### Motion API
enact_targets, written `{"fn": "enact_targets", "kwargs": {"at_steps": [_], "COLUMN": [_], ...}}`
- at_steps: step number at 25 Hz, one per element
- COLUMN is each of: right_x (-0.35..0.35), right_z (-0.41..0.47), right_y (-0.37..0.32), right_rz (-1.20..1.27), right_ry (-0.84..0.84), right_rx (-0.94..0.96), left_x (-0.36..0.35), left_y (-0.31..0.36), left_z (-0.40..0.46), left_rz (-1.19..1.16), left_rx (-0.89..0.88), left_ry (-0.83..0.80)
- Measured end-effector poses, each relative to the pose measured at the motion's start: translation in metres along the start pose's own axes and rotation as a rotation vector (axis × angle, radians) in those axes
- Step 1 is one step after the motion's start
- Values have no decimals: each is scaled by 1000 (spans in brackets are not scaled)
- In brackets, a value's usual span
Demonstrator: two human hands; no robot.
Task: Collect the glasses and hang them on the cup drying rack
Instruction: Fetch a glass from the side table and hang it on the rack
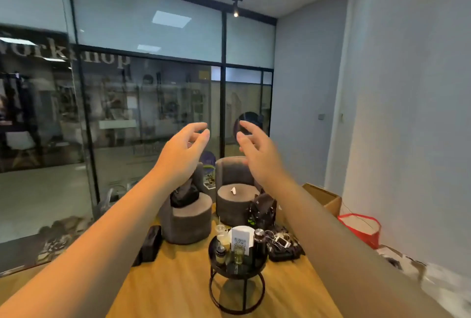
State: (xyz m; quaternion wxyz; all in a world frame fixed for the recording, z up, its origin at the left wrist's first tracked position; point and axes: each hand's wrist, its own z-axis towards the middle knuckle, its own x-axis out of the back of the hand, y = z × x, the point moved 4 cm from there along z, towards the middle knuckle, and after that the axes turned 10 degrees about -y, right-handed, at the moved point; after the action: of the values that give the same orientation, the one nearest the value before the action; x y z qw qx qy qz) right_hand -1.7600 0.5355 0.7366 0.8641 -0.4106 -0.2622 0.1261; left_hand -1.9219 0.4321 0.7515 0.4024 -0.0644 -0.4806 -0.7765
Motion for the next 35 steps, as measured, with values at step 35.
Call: {"fn": "enact_targets", "kwargs": {"at_steps": [35], "right_x": [-117], "right_z": [251], "right_y": [899], "right_rz": [38], "right_ry": [-289], "right_rx": [-1063], "left_x": [-530], "left_y": [-797], "left_z": [339], "left_rz": [-35], "left_rx": [727], "left_ry": [-638]}}
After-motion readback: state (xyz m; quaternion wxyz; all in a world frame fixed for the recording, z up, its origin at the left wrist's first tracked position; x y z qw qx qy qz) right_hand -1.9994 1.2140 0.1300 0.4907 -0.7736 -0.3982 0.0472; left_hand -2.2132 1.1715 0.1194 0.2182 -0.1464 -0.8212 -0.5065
